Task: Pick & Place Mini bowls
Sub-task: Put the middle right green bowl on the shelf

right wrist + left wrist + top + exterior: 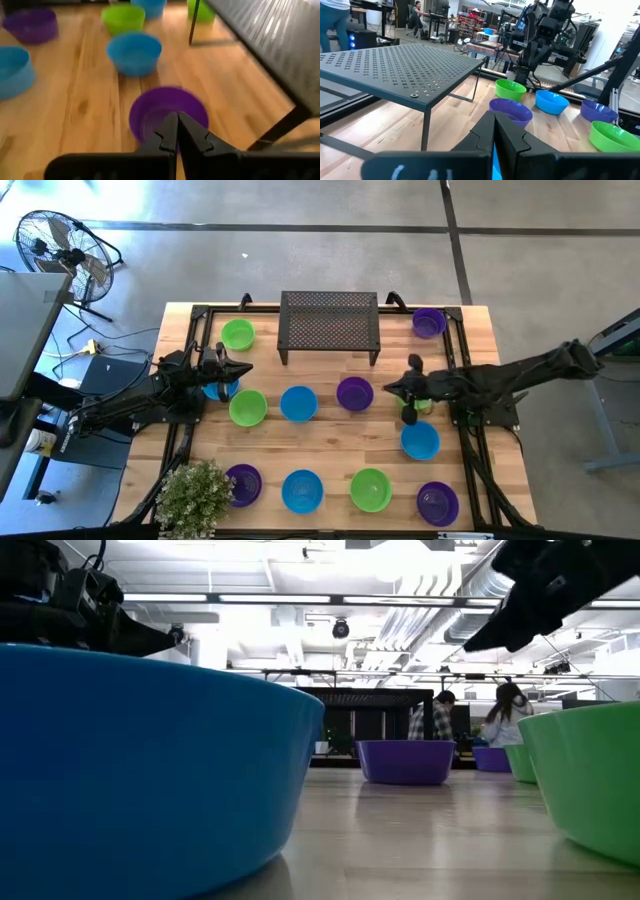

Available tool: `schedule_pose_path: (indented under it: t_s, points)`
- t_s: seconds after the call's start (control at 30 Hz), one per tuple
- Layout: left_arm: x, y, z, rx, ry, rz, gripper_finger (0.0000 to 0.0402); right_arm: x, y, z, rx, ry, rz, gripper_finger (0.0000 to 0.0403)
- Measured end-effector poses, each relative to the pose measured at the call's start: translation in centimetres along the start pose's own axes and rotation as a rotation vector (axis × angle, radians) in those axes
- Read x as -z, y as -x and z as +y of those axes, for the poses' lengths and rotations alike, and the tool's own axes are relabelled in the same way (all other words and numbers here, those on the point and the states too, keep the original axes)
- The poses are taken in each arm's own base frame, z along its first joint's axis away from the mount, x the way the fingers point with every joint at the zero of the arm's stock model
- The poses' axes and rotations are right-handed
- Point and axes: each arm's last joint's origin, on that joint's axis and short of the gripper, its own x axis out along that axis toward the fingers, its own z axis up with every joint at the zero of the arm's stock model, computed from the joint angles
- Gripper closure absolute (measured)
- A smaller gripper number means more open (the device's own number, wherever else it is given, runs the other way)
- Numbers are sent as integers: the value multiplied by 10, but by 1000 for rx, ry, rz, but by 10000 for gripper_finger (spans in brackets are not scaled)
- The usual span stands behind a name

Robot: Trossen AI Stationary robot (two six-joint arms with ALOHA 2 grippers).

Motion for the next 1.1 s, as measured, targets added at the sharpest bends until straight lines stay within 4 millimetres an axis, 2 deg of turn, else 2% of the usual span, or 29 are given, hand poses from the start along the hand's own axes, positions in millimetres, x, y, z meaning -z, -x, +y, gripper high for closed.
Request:
schedule_pose_path:
  t_s: [0.13,0.27,0.47,0.6,0.83,0.97,1.1]
  points:
    - [0,0,0,0,7,0,399,-7,-6,7,40,-81,177,380]
    - [0,0,0,0,7,0,399,-7,-5,10,94,-159,336,344]
    - [0,0,0,-2,-15,-1,399,4,-3,9,189,-326,459,289]
    - [0,0,0,-2,5,-1,399,11,-11,8,253,-414,530,265]
    - [0,0,0,2,10,0,399,28,-41,3,374,-557,698,257]
    - [0,0,0,3,12,0,399,37,-50,-2,477,-607,738,258]
    - [0,0,0,3,12,0,399,41,-55,-1,495,-599,763,267]
